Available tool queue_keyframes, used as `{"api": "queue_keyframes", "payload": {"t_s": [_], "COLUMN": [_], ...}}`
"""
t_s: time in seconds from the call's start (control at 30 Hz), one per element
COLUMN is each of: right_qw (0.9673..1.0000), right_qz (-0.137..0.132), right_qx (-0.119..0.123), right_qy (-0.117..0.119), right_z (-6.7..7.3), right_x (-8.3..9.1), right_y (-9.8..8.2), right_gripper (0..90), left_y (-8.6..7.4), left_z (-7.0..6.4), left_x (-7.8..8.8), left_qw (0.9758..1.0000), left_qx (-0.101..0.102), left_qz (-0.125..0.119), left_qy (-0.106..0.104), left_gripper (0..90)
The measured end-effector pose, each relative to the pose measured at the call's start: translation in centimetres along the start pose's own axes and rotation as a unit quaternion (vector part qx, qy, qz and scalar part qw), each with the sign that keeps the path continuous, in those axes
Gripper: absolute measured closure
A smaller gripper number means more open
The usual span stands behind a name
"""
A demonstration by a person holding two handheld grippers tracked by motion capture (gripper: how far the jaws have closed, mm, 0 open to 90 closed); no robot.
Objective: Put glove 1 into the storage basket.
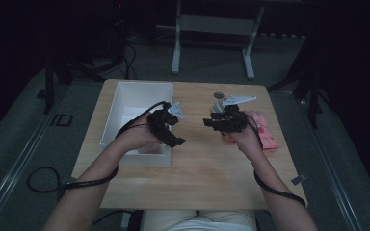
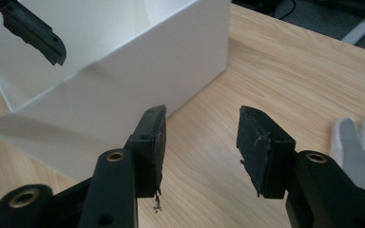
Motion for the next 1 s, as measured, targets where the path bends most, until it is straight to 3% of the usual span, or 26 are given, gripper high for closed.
{"api": "queue_keyframes", "payload": {"t_s": [0.23,0.47,0.6,0.77,1.0], "right_qw": [0.9997,0.9991,0.9972,0.9964,0.9924], "right_qz": [-0.005,-0.007,-0.002,0.000,-0.003], "right_qx": [0.002,0.007,0.026,0.016,0.040], "right_qy": [-0.024,-0.042,-0.070,-0.083,-0.117], "right_z": [-1.7,-3.3,-4.4,-5.7,-7.2], "right_x": [1.7,2.8,3.3,3.7,4.1], "right_y": [-1.0,-2.3,-3.2,-3.9,-4.6], "right_gripper": [54.7,56.8,61.4,62.3,62.6], "left_y": [1.6,1.9,1.4,0.5,-1.4], "left_z": [-2.7,-6.1,-7.8,-9.5,-11.0], "left_x": [-1.5,-3.8,-5.3,-7.0,-9.0], "left_qw": [0.9996,0.9986,0.9970,0.9958,0.9958], "left_qx": [-0.013,-0.035,-0.042,-0.041,-0.030], "left_qz": [-0.021,-0.016,-0.015,-0.004,0.006], "left_qy": [-0.015,-0.037,-0.062,-0.082,-0.086], "left_gripper": [8.8,7.2,6.2,5.8,2.2]}}
Point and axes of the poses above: each handheld gripper's, and its own axes: x roughly backward along the jaws, y roughly out of its top, z roughly to its left, the point moved 5 cm from there along -x, roughly forward along the jaws, and after that the axes turned 10 degrees about -z, right-handed, at the moved point
